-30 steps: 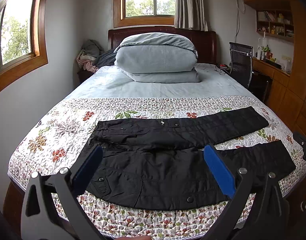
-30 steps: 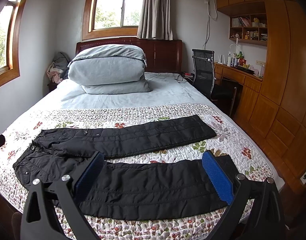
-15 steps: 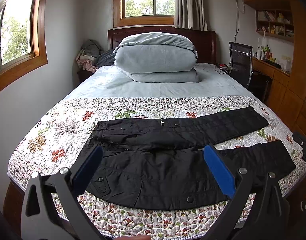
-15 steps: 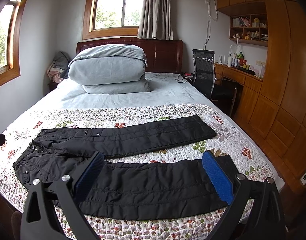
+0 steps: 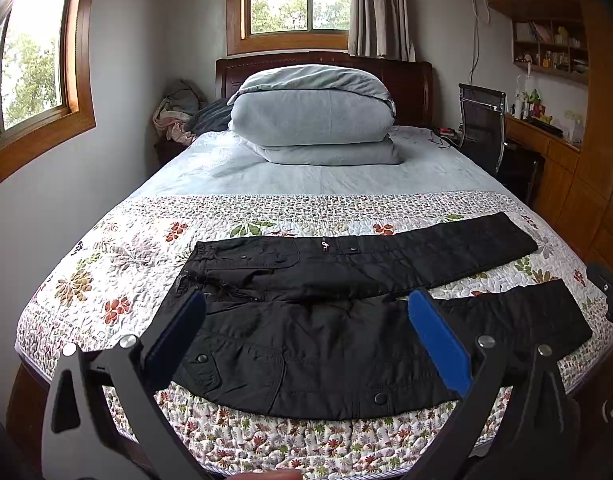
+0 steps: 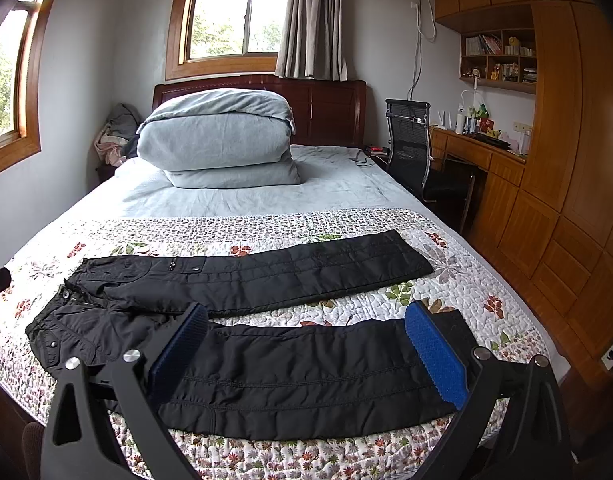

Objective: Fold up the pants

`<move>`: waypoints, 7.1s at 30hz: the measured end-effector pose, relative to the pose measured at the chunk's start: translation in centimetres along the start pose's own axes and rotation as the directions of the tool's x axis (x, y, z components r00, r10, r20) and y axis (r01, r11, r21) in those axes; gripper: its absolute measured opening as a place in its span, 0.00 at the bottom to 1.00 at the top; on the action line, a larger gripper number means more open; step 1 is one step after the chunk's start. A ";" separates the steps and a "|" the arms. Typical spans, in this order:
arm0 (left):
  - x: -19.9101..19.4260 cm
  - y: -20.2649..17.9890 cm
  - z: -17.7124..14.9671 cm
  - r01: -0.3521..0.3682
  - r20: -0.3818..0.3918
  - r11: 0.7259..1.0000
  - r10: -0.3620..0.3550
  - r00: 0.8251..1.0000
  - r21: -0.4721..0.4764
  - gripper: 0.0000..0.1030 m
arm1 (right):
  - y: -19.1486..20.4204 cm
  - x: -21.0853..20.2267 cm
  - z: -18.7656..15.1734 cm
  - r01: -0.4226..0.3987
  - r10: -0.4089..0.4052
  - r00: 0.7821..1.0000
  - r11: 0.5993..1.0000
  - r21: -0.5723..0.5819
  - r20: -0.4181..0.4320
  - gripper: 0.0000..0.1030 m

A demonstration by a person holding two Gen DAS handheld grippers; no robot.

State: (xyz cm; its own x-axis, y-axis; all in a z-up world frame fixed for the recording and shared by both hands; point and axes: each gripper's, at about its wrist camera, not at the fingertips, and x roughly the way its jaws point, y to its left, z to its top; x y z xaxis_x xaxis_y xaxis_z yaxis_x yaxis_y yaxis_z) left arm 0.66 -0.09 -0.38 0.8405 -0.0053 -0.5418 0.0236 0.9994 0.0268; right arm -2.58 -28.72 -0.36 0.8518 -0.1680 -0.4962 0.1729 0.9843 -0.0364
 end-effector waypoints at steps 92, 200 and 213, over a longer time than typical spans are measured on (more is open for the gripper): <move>48.7 25.1 2.0 -0.042 -0.754 0.849 -0.444 0.484 -0.527 0.91 | -25.6 59.3 8.3 -0.078 0.133 0.680 0.991 0.109 -0.721 0.97; 28.4 9.0 0.9 0.030 -0.424 0.823 -0.323 0.846 -0.568 0.97 | -31.5 12.2 -14.5 0.067 0.035 0.956 0.940 0.335 -0.290 0.63; 31.4 10.1 -0.7 0.048 -0.424 0.764 -0.408 0.809 -0.643 0.09 | -28.1 9.5 -11.9 -0.105 0.184 0.966 0.924 0.367 -0.184 0.66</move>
State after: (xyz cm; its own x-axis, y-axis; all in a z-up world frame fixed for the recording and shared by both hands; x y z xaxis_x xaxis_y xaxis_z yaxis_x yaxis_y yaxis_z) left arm 26.90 9.91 -17.71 0.4409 -0.3966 -0.8051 -0.2894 0.7863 -0.5458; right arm -5.24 -57.29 -14.43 0.7630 0.0285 -0.6458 0.2517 0.9071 0.3375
